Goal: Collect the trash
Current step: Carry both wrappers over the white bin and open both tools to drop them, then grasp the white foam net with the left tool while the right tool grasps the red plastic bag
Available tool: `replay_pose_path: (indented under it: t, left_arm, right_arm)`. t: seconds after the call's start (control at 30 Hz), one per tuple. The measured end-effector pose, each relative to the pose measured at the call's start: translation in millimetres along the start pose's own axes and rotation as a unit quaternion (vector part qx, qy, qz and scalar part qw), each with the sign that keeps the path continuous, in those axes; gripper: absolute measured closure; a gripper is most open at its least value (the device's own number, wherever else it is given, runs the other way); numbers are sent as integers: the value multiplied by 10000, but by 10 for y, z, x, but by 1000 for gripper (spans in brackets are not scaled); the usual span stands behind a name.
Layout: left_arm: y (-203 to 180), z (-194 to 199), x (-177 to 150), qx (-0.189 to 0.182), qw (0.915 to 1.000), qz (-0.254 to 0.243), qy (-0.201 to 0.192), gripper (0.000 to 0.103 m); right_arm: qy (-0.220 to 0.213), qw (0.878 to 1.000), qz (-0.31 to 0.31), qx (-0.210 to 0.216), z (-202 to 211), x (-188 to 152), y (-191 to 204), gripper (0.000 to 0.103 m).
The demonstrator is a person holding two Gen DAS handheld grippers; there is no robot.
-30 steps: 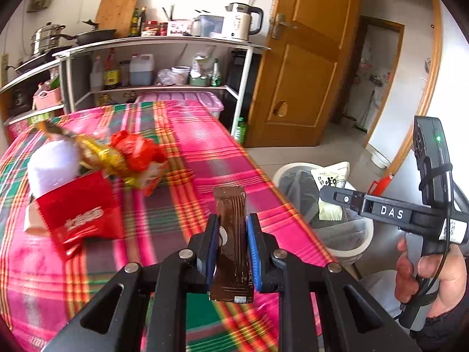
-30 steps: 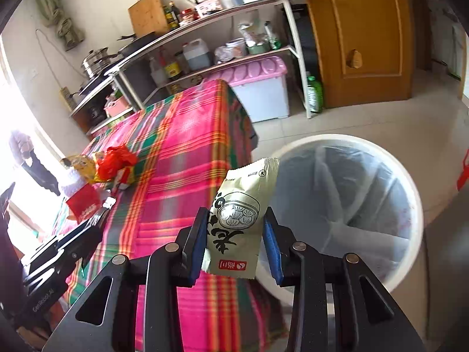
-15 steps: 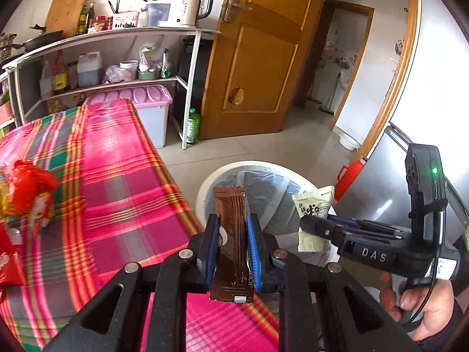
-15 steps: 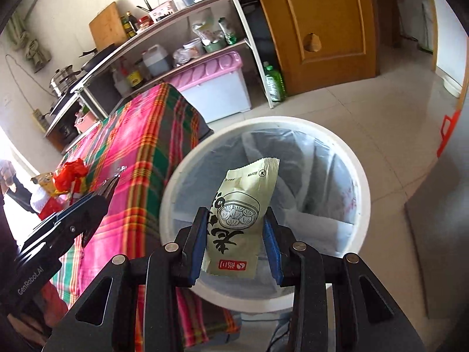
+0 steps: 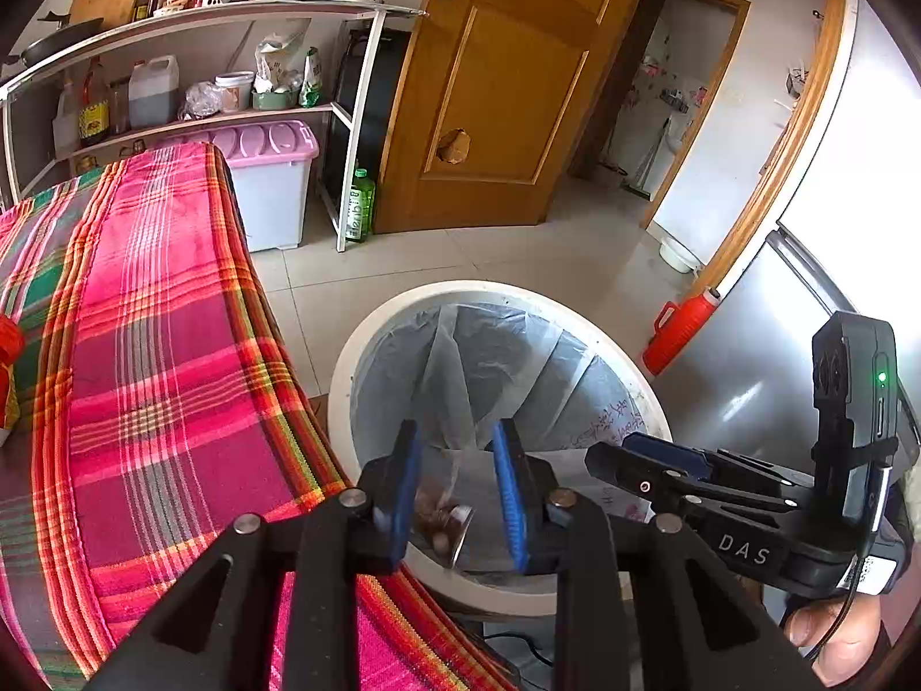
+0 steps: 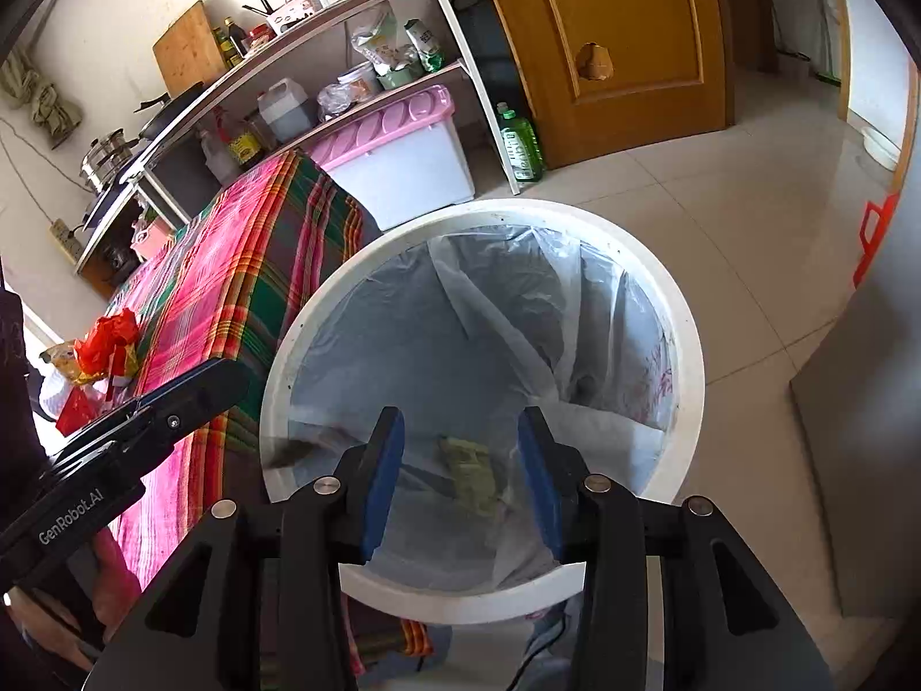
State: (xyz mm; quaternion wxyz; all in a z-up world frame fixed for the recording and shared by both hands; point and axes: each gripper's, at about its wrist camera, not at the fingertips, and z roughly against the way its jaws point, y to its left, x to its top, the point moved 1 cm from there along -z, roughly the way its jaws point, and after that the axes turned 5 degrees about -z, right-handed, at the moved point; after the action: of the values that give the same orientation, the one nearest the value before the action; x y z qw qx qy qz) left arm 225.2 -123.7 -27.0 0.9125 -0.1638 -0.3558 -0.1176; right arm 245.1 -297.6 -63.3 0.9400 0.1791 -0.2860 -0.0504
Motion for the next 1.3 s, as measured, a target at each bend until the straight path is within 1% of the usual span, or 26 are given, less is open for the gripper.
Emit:
replay_pose_path:
  t: [0.1, 0.23, 0.33, 0.5, 0.67, 0.83, 1.1, 1.3]
  left_arm:
    - [24, 1, 3, 1, 10000, 49, 5, 74]
    - [44, 69, 2, 4, 9999, 55, -91, 74]
    - [54, 179, -12, 5, 9998, 50, -212, 74]
    - [75, 403, -51, 81, 9991, 17, -418, 74]
    - [143, 651, -112, 271, 9976, 3, -641, 74]
    - [272, 884, -187, 469, 9955, 92, -816, 74]
    - [528, 1244, -343, 838, 9906, 231, -1059, 74]
    - [705, 1416, -471, 1170, 9860, 314, -1148, 74]
  right_arm:
    - [-43, 10000, -9, 12, 35, -6, -5, 60]
    - [-144, 9999, 66, 29, 119, -28, 37, 60]
    - [-253, 9996, 152, 53, 209, -50, 93, 60]
    - [-404, 9983, 353, 207, 330, -82, 240, 60]
    - [-598, 9955, 599, 419, 466, -118, 454, 60]
    - [-660, 9924, 821, 634, 542, -168, 705, 60]
    - [-491, 9875, 1161, 948, 533, -255, 1085, 59]
    - [-422, 9821, 1430, 1148, 489, -327, 1370, 59]
